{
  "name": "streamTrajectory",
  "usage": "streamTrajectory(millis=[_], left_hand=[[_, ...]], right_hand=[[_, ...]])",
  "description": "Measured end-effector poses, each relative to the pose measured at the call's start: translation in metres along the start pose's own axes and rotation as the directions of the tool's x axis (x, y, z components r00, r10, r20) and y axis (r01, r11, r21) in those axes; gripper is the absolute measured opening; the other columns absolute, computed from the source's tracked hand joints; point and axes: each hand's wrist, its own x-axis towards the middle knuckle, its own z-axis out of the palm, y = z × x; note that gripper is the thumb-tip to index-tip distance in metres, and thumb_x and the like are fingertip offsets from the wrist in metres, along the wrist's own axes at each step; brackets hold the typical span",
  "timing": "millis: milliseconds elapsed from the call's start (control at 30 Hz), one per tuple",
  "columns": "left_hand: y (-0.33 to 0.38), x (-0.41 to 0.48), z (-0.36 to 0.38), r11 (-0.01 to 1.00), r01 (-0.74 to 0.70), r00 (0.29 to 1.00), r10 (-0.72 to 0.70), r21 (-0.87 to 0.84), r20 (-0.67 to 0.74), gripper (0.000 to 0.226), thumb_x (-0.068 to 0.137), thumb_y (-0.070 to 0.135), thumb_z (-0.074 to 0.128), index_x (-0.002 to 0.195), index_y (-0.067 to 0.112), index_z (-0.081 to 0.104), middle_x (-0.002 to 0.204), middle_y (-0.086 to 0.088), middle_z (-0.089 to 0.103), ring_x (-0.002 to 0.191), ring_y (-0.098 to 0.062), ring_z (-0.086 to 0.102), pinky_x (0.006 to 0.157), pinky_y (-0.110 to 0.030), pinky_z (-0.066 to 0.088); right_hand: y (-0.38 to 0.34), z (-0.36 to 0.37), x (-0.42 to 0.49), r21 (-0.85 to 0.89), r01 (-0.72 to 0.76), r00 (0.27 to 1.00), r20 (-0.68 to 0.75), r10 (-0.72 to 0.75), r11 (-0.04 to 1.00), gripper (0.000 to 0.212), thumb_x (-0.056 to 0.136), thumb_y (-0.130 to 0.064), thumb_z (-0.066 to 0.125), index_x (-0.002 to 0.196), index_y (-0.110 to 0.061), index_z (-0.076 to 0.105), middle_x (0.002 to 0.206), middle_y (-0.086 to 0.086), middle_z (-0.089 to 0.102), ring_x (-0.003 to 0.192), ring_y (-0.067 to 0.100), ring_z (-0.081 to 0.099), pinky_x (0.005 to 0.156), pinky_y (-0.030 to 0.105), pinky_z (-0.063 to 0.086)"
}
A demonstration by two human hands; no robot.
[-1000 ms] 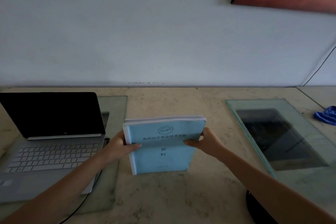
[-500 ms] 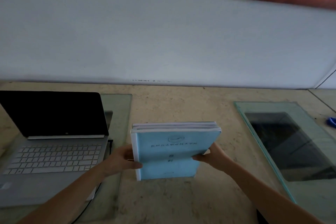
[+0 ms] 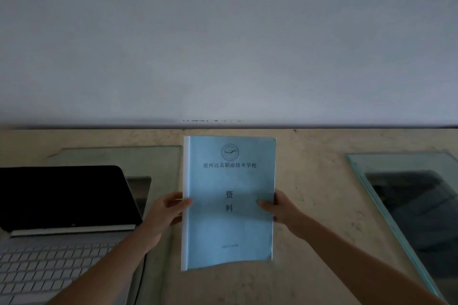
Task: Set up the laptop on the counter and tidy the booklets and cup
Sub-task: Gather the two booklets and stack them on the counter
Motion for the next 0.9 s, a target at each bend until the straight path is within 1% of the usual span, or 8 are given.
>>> streamTrajectory(millis=[100,200,267,367,533,700,833,900], left_hand=[[0.017,0.035,0.000,1.000,0.015,0.998,-0.016,-0.019,-0.064,0.034,0.081,0.024,0.070,0.109,0.007,0.064,0.109,-0.021,0.067,0.100,-0.036,0.065,0.092,-0.044,0.051],[0.029,0.073,0.003,0.998,0.032,0.993,-0.038,-0.056,-0.114,0.031,0.080,0.025,0.070,0.106,0.008,0.067,0.093,-0.011,0.072,0.080,-0.023,0.070,0.077,-0.035,0.056],[0.035,0.096,0.006,0.995,0.048,0.986,-0.062,-0.093,-0.152,0.029,0.082,0.022,0.069,0.105,0.005,0.066,0.083,-0.007,0.071,0.067,-0.017,0.067,0.066,-0.028,0.056],[0.042,0.127,0.006,0.991,0.079,0.977,-0.098,-0.104,-0.188,0.032,0.085,0.020,0.066,0.111,0.002,0.062,0.090,-0.013,0.067,0.074,-0.022,0.063,0.068,-0.030,0.054],[0.045,0.167,0.007,0.985,0.123,0.962,-0.149,-0.124,-0.230,0.037,0.085,0.013,0.065,0.119,0.000,0.058,0.114,-0.020,0.064,0.102,-0.034,0.063,0.093,-0.043,0.050],[0.045,0.187,0.002,0.979,0.155,0.943,-0.187,-0.134,-0.275,0.037,0.085,0.010,0.063,0.122,0.004,0.058,0.116,-0.019,0.064,0.100,-0.033,0.062,0.089,-0.043,0.050],[0.053,0.194,0.001,0.984,0.128,0.951,-0.157,-0.122,-0.267,0.028,0.087,0.007,0.059,0.115,0.004,0.061,0.112,-0.016,0.064,0.097,-0.031,0.063,0.084,-0.041,0.051],[0.057,0.195,0.003,0.993,0.096,0.962,-0.109,-0.063,-0.251,0.025,0.089,0.007,0.056,0.113,0.002,0.060,0.112,-0.017,0.064,0.099,-0.030,0.062,0.085,-0.040,0.050]], right_hand=[[-0.015,-0.001,0.041,-0.005,0.018,0.999,-0.046,-0.018,1.000,0.022,0.090,-0.013,0.063,0.111,-0.019,0.061,0.101,-0.003,0.071,0.081,0.008,0.071,0.061,0.025,0.058],[-0.028,-0.005,0.088,-0.018,0.047,0.995,-0.088,-0.048,0.999,0.016,0.090,-0.006,0.060,0.105,-0.012,0.063,0.103,0.008,0.069,0.078,0.012,0.070,0.066,0.028,0.059],[-0.033,-0.006,0.118,-0.044,0.035,0.992,-0.119,-0.040,0.998,0.014,0.090,-0.006,0.059,0.103,-0.008,0.065,0.107,0.015,0.069,0.083,0.020,0.070,0.074,0.038,0.059],[-0.037,-0.007,0.158,-0.064,-0.009,0.989,-0.146,0.000,0.998,0.019,0.090,-0.004,0.058,0.108,0.001,0.064,0.113,0.022,0.066,0.097,0.034,0.065,0.090,0.053,0.052],[-0.030,-0.005,0.197,0.004,-0.076,0.987,-0.144,0.076,0.997,0.025,0.090,-0.009,0.060,0.114,0.001,0.063,0.112,0.019,0.067,0.094,0.033,0.066,0.083,0.045,0.055],[-0.021,0.001,0.217,0.064,-0.116,0.982,-0.140,0.124,0.991,0.020,0.090,-0.016,0.061,0.108,-0.007,0.064,0.099,0.007,0.068,0.073,0.014,0.067,0.056,0.023,0.054],[-0.024,0.002,0.227,0.109,-0.124,0.979,-0.146,0.139,0.986,0.015,0.090,-0.019,0.061,0.101,-0.009,0.064,0.105,0.012,0.070,0.078,0.021,0.069,0.066,0.033,0.057],[-0.031,0.002,0.231,0.224,-0.163,0.966,-0.160,0.201,0.961,0.019,0.092,-0.021,0.058,0.102,-0.006,0.064,0.102,0.014,0.071,0.079,0.026,0.070,0.067,0.037,0.058]])
